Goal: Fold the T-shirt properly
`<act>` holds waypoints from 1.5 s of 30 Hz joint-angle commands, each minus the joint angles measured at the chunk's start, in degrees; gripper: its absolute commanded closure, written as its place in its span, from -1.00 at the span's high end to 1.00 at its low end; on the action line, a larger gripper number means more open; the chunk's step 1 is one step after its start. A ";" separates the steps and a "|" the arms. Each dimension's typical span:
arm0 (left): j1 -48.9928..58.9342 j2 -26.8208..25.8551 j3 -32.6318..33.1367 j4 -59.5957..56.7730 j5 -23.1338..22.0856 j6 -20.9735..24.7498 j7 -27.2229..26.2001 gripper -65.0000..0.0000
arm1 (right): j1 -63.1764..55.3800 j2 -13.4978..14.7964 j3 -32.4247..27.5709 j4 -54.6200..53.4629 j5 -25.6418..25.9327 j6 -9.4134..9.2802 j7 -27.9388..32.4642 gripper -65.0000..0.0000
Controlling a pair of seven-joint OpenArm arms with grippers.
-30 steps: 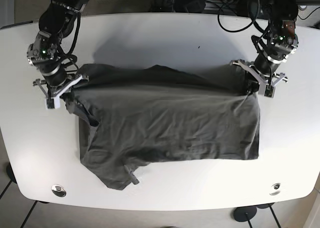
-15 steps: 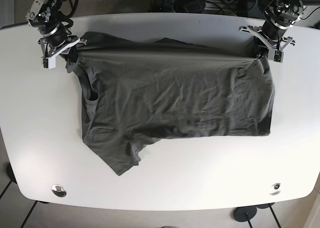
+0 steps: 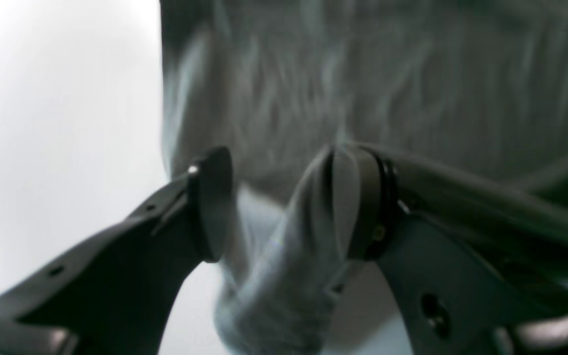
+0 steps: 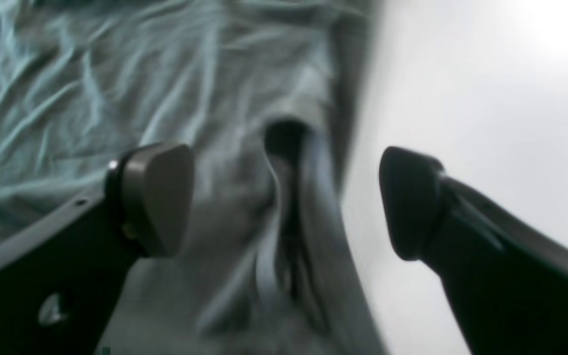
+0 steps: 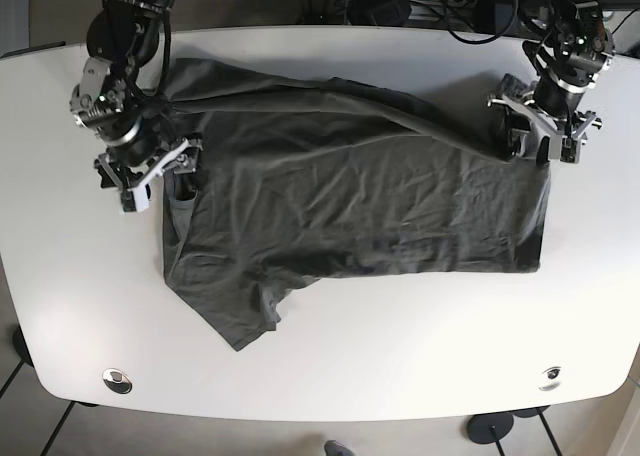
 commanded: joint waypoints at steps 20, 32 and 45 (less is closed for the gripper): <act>1.92 -3.44 2.37 0.77 -0.45 0.18 -1.29 -0.06 | 16.08 -0.65 7.56 -21.55 -3.11 -0.16 2.32 -0.93; 0.51 -3.52 2.46 -1.16 -0.36 0.09 -1.29 -0.06 | 15.73 1.82 7.56 -15.75 -3.19 -0.16 2.59 -0.65; 0.51 -3.70 2.46 -1.25 -0.36 0.09 -1.38 -0.06 | 18.36 2.52 15.30 -22.25 -3.19 -0.16 3.64 0.46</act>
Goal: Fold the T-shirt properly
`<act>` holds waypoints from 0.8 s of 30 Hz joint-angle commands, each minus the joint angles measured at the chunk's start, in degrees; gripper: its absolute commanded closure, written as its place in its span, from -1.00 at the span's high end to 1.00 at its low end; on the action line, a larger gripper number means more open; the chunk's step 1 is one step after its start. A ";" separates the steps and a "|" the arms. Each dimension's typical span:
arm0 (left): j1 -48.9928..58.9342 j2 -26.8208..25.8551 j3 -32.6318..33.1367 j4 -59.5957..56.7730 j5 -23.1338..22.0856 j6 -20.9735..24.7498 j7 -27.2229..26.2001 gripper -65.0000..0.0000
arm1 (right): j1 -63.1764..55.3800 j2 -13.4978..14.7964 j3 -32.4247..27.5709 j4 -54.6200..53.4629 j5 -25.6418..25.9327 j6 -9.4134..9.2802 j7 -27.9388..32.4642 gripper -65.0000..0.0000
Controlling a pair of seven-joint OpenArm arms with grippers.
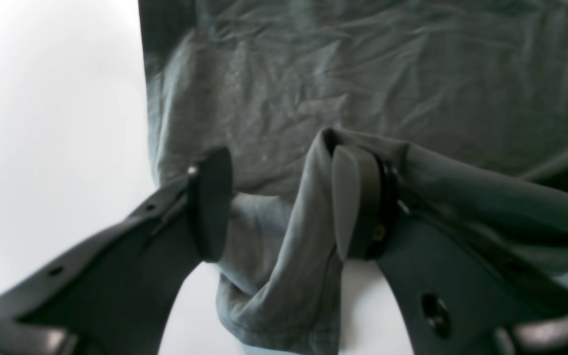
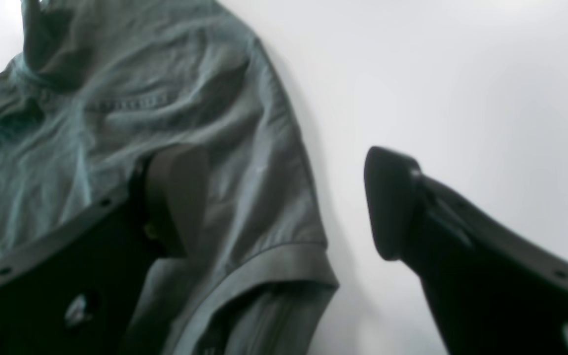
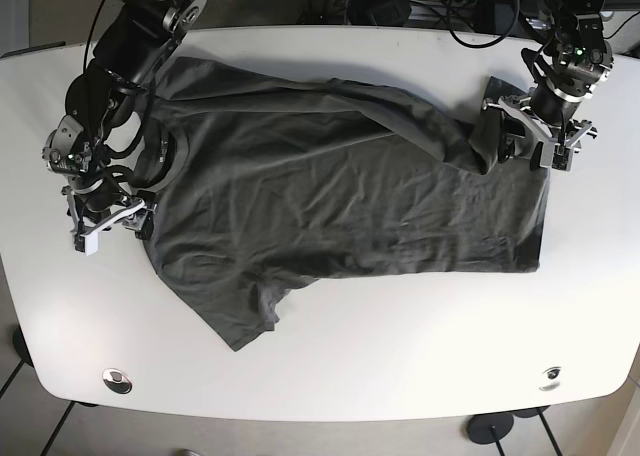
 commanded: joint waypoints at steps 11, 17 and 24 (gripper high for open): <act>-8.95 -0.46 -8.69 -0.89 -9.77 0.29 -0.39 -0.03 | 1.75 0.22 -2.05 -11.40 0.37 0.47 6.31 0.44; -26.01 -0.64 -11.94 -18.30 -5.37 0.38 8.75 0.33 | 0.78 -1.63 -2.84 -11.58 0.37 0.47 6.31 0.29; -37.88 -0.73 -11.59 -39.84 5.62 0.03 8.40 0.34 | 1.14 -1.63 -3.36 -11.58 0.37 0.47 6.58 -0.83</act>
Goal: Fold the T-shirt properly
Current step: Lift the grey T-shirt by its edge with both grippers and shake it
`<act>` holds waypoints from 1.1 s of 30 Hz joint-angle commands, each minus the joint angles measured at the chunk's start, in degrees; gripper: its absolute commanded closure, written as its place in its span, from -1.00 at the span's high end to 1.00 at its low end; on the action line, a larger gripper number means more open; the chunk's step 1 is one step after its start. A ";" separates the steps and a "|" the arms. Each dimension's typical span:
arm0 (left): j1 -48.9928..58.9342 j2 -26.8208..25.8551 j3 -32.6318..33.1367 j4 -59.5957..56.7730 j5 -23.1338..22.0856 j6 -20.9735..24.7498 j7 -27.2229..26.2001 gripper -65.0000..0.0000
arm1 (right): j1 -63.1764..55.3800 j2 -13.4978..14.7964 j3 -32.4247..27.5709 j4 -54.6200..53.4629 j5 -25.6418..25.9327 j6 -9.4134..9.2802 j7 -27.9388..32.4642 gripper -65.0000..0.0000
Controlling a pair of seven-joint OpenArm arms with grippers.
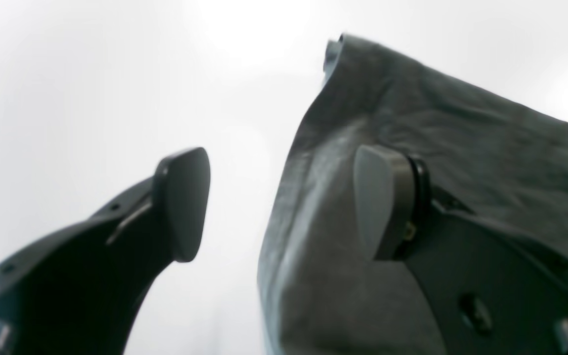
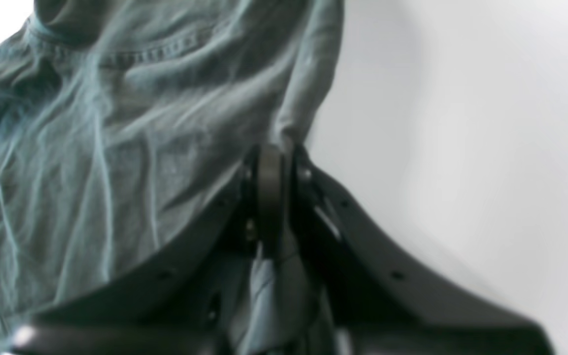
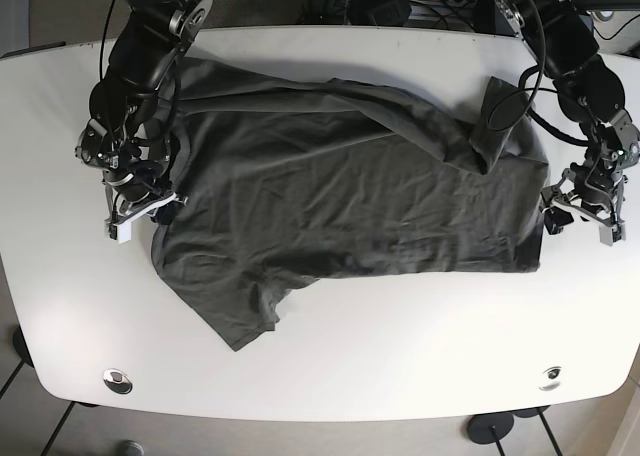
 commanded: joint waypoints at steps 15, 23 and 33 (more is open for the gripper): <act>-5.44 -1.08 17.16 -23.94 0.46 -0.24 -8.25 -0.15 | 1.27 -0.03 0.07 0.73 -0.90 0.02 -0.77 -0.83; -3.07 -1.52 16.90 -13.04 -1.74 -4.89 -10.10 -1.00 | 0.66 -0.03 0.07 3.54 2.18 0.89 -0.94 -0.95; 7.13 -1.08 9.86 23.89 -2.35 -5.07 3.09 -1.00 | -7.52 -0.03 -0.11 28.60 6.05 1.07 -12.02 -0.95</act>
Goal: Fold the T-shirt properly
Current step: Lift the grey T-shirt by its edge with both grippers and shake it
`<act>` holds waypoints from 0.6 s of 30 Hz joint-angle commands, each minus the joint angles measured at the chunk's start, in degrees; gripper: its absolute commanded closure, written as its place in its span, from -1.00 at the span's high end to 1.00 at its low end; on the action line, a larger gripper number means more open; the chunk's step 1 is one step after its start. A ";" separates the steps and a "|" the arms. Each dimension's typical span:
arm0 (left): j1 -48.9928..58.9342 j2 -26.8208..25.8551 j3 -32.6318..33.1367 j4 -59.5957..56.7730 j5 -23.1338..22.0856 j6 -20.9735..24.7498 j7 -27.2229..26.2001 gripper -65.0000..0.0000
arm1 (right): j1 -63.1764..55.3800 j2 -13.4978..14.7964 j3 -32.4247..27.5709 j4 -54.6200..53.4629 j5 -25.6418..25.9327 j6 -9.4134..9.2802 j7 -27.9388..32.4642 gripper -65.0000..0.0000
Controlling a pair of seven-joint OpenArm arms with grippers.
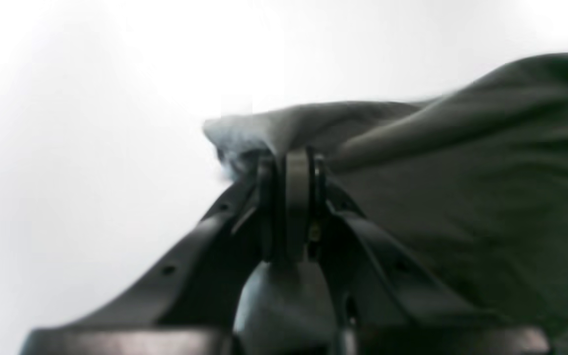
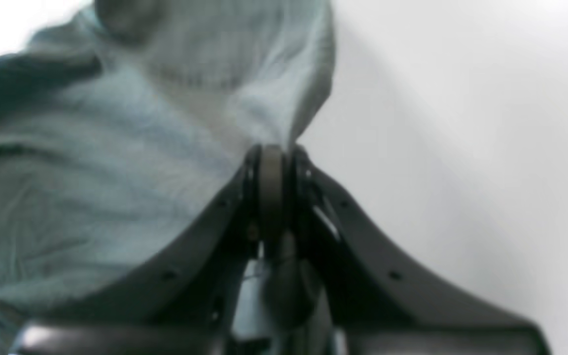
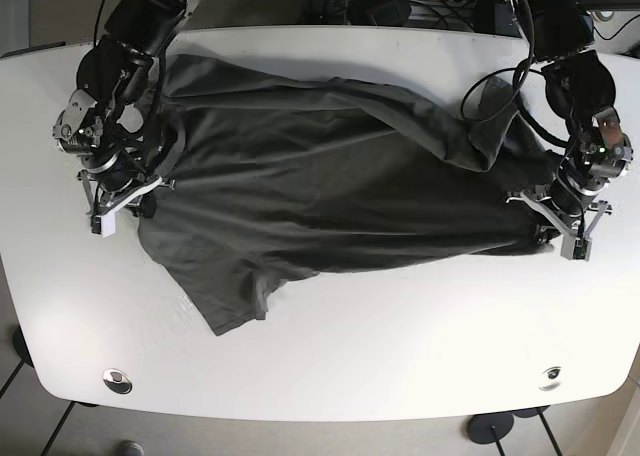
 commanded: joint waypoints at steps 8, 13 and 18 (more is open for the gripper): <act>-12.12 -0.92 0.80 3.13 -0.19 -0.11 2.63 -1.00 | 14.41 4.88 -0.15 0.15 0.62 0.17 -4.16 -0.95; -29.35 -1.54 4.75 -4.96 -0.01 -0.02 3.60 -1.00 | 30.85 10.07 -3.76 -10.05 0.80 0.00 -6.18 -0.95; -50.28 -4.79 9.50 -16.39 -0.01 -0.02 3.60 -1.00 | 52.39 13.24 -11.05 -19.37 0.54 -0.35 -6.18 -0.95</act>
